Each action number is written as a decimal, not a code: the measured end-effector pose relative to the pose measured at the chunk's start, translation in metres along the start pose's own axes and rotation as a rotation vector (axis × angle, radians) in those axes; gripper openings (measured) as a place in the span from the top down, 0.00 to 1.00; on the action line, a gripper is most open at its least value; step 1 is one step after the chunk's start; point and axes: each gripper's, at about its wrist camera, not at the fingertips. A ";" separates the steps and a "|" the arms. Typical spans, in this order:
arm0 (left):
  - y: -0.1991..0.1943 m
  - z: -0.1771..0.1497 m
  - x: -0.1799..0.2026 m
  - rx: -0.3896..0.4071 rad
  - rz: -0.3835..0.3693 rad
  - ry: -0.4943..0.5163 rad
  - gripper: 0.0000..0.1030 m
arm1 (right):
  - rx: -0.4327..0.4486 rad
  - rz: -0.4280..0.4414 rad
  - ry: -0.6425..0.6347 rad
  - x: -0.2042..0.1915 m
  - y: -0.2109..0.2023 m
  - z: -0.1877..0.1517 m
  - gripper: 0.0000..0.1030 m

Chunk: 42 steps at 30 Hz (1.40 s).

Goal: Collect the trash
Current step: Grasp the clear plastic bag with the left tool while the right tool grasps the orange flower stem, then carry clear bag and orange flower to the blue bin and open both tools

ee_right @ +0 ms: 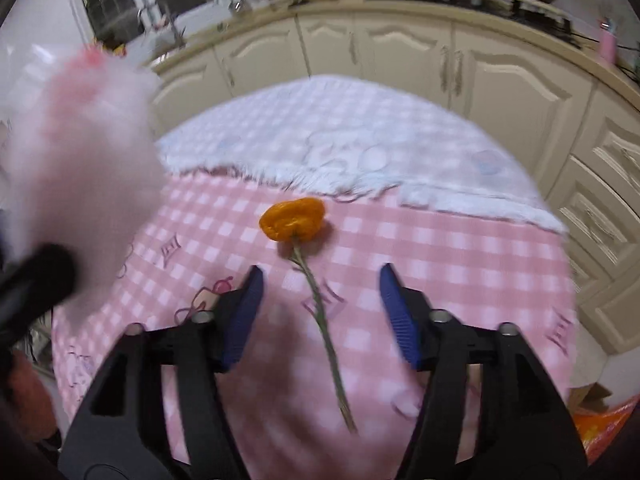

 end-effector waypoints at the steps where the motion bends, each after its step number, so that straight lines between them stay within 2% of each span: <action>1: -0.001 -0.001 -0.003 -0.002 0.008 -0.001 0.40 | 0.021 -0.026 -0.022 -0.006 0.003 0.002 0.68; 2: -0.002 -0.002 -0.007 -0.003 0.014 -0.004 0.40 | 0.024 -0.048 -0.046 -0.013 0.007 0.005 0.79; 4: -0.003 -0.003 -0.013 -0.005 0.022 -0.017 0.40 | 0.010 -0.053 -0.048 -0.016 0.009 0.008 0.93; 10: -0.008 -0.001 -0.014 0.008 0.022 -0.024 0.40 | 0.068 0.010 0.050 0.009 -0.023 -0.002 0.95; 16: 0.000 0.003 0.020 0.007 -0.029 0.011 0.40 | 0.165 0.011 0.144 0.052 -0.081 -0.024 0.95; 20: 0.011 0.004 0.062 -0.002 -0.088 0.061 0.40 | 0.226 -0.026 0.209 0.089 -0.123 -0.049 0.95; 23: 0.022 0.003 0.103 -0.017 -0.151 0.115 0.40 | 0.276 -0.066 0.300 0.131 -0.162 -0.081 0.95; 27: 0.041 -0.004 0.157 -0.049 -0.248 0.170 0.40 | 0.301 -0.149 0.427 0.188 -0.198 -0.130 0.95; 31: 0.071 -0.024 0.224 -0.128 -0.353 0.243 0.40 | 0.262 -0.207 0.596 0.247 -0.208 -0.190 0.95; 34: 0.098 -0.047 0.265 -0.212 -0.414 0.277 0.40 | 0.176 -0.260 0.700 0.282 -0.191 -0.235 0.95; 36: 0.118 -0.064 0.288 -0.276 -0.449 0.285 0.40 | 0.118 -0.255 0.756 0.301 -0.172 -0.263 0.95; 42: 0.185 -0.115 0.338 -0.494 -0.517 0.268 0.40 | -0.010 -0.219 0.860 0.332 -0.120 -0.310 0.94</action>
Point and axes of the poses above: each gripper's, at about its wrist camera, not at the fingertips, and y roughly the way its jaws point, x to its right, z to its top, and after that the axes turned 9 degrees about -z, right-handed
